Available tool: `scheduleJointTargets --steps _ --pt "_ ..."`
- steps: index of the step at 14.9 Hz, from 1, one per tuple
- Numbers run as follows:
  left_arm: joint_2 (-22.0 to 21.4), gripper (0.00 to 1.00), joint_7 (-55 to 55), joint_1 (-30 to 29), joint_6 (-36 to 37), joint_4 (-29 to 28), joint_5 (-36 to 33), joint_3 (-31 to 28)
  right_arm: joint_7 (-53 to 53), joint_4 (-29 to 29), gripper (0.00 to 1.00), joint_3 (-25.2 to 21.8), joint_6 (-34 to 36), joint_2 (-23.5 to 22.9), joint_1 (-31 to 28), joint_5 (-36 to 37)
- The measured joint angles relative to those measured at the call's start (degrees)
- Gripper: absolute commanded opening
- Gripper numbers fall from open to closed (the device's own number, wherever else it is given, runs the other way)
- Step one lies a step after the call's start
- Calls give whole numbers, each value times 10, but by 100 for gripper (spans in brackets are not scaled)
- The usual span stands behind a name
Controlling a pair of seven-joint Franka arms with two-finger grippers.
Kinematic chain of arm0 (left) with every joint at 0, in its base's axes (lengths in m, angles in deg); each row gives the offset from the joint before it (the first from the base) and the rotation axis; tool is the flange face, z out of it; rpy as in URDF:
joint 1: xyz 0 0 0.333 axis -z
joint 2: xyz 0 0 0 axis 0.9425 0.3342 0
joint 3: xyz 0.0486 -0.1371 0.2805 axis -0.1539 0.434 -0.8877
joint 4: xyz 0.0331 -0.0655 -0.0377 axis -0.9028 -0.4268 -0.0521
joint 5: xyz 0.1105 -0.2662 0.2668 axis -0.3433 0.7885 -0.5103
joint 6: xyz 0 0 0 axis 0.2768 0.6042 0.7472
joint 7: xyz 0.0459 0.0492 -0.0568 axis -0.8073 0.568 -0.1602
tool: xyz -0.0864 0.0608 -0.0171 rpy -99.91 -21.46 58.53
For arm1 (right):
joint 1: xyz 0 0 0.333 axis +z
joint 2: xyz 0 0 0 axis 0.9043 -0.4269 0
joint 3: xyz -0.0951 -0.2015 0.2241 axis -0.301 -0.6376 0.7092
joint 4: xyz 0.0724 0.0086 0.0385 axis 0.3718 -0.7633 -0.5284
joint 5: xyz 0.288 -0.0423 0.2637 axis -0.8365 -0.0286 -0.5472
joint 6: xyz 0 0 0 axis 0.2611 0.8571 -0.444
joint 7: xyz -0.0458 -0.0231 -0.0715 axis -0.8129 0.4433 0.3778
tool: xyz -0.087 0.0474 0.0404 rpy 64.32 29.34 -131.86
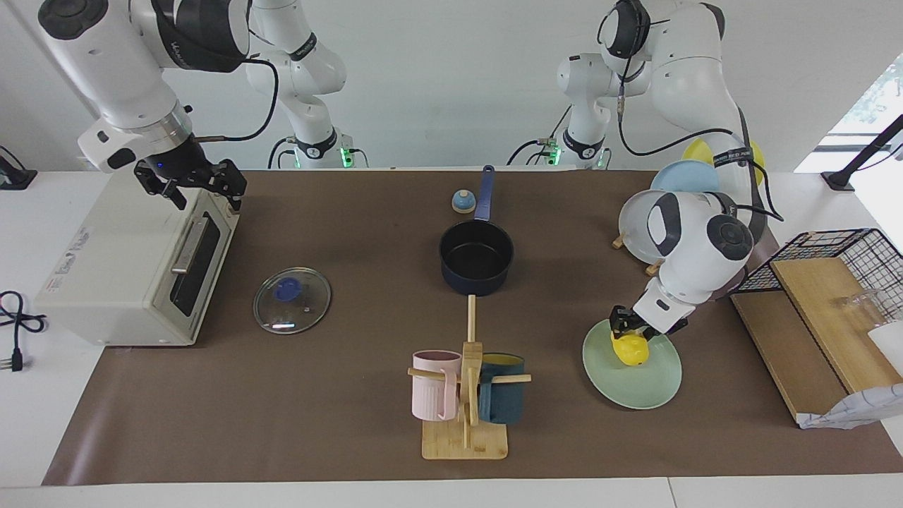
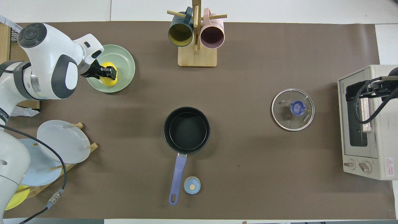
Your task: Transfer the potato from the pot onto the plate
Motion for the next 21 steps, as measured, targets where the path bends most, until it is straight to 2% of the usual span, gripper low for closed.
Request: scheduleJointTargets --steps 4,6,16,21 --pt "-3 100 1 -1 0 4 0 -1 0 0 100 1 -1 0 1 0" --pt "-20 100 0 -5 18 12 0 -3 0 1 100 2 -1 0 2 0" --pt "-264 100 -8 -25 276 22 0 -32 0 1 100 2 -1 0 2 0" --pt "-333 100 -9 -34 369 13 -2 -35 0 2 100 2 -1 0 2 0"
